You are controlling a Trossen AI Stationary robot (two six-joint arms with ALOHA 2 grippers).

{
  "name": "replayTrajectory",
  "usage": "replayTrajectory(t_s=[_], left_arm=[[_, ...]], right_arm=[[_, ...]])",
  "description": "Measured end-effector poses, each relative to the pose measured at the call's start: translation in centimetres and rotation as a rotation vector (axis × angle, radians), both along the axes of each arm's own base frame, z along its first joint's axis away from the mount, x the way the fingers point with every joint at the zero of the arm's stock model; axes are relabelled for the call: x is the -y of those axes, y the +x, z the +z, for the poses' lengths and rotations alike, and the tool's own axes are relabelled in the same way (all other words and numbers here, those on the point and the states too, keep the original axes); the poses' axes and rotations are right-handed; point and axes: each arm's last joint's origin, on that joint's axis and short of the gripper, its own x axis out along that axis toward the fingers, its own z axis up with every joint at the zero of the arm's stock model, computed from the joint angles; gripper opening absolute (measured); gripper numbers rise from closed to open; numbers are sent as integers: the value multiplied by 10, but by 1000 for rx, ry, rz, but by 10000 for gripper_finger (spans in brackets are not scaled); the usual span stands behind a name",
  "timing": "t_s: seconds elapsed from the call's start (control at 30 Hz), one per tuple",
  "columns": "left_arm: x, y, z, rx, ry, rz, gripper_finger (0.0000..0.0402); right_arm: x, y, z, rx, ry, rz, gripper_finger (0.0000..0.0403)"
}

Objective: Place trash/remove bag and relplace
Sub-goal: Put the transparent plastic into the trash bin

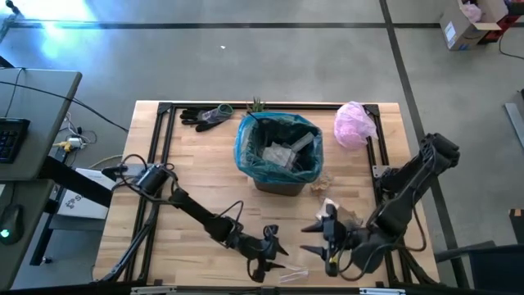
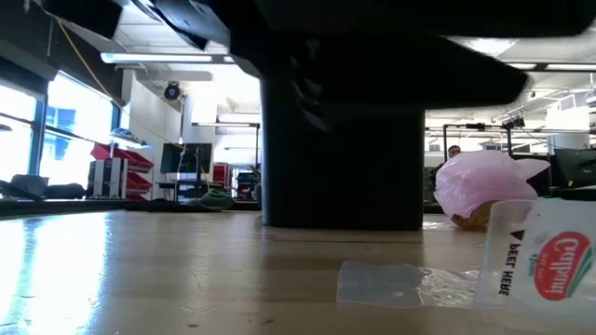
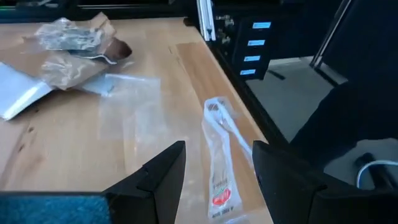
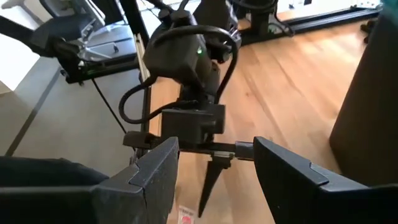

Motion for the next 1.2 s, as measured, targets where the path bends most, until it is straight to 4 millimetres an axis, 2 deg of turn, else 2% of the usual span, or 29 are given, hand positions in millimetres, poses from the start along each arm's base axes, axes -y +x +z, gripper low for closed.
replayTrajectory(t_s=[0.2,0.33,0.47,0.6,0.83,1.2], left_arm=[[-6,5,-17,-58,70,28,172],[-16,6,-23,-118,109,118,172],[-23,6,-28,-170,133,135,172],[-22,3,-31,-214,130,83,172],[-12,0,-28,-184,136,48,172],[-15,-5,-34,-271,173,42,172]], right_arm=[[-14,-1,-15,-26,16,-1,195],[-18,-3,-18,-18,17,-17,195],[-19,-3,-17,2,9,-30,195],[-20,-4,-16,7,13,-27,195],[-20,-4,-16,9,15,-29,195],[-20,-3,-15,18,25,-38,195]])
